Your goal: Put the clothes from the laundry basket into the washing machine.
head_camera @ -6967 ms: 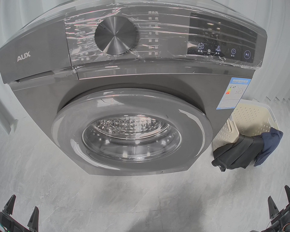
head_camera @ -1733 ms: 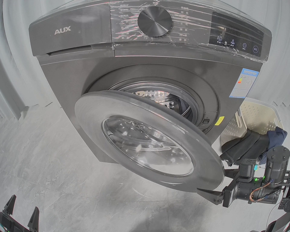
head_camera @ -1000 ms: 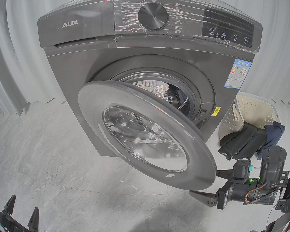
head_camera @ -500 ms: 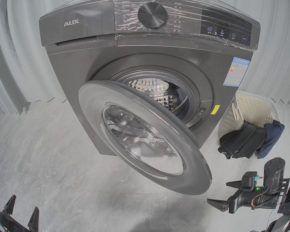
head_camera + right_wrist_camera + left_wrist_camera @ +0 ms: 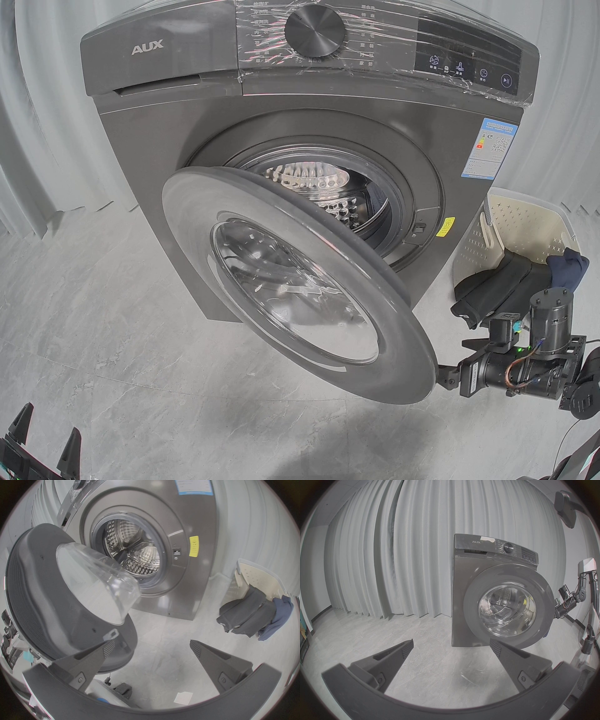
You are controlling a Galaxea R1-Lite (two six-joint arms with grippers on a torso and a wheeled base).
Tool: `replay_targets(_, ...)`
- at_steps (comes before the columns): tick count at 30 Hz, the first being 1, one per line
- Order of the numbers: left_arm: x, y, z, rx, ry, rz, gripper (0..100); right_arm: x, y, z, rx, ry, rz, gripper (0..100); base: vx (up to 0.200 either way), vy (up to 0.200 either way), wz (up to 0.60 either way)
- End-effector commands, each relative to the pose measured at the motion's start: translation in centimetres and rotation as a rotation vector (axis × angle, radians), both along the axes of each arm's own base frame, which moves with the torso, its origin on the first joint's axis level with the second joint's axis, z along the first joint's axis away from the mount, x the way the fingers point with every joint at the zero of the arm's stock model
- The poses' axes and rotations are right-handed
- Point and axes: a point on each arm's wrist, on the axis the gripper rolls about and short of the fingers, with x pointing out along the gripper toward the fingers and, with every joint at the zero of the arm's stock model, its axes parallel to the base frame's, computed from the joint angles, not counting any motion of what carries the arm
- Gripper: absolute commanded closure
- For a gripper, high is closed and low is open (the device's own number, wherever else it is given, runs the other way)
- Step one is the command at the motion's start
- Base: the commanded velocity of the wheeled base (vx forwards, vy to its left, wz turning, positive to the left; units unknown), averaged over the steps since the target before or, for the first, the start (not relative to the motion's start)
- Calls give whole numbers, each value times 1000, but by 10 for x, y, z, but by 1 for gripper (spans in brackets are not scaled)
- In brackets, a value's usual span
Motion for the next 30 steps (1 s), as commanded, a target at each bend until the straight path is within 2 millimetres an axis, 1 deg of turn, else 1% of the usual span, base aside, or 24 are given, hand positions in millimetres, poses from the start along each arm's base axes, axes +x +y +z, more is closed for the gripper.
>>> replay_targets(1,0,0,-5,0,2,0,0,-7,20,-7,-2,39,83,0,0,0,0)
replay_targets(4,0,0,-5,0,2,0,0,-22,28,-7,0,35,151,0,0,0,0)
replay_targets(6,0,0,-5,0,2,0,0,-27,30,-2,11,19,170,0,0,0,0)
replay_targets(10,0,0,-5,0,3,0,0,-23,30,4,30,-6,147,0,0,0,0)
replay_targets(13,0,0,-5,0,2,0,0,-21,32,5,30,-12,141,0,0,0,0)
replay_targets(15,0,0,-5,0,3,0,0,-19,34,6,30,-13,144,0,-200,0,0)
replay_targets(19,0,0,-5,0,2,0,0,-11,45,3,27,0,159,0,-200,0,0)
replay_targets(25,0,0,-5,0,2,0,0,-10,63,1,36,12,210,0,0,0,0)
replay_targets(30,0,0,-5,0,3,0,0,-12,88,2,91,10,262,0,0,0,0)
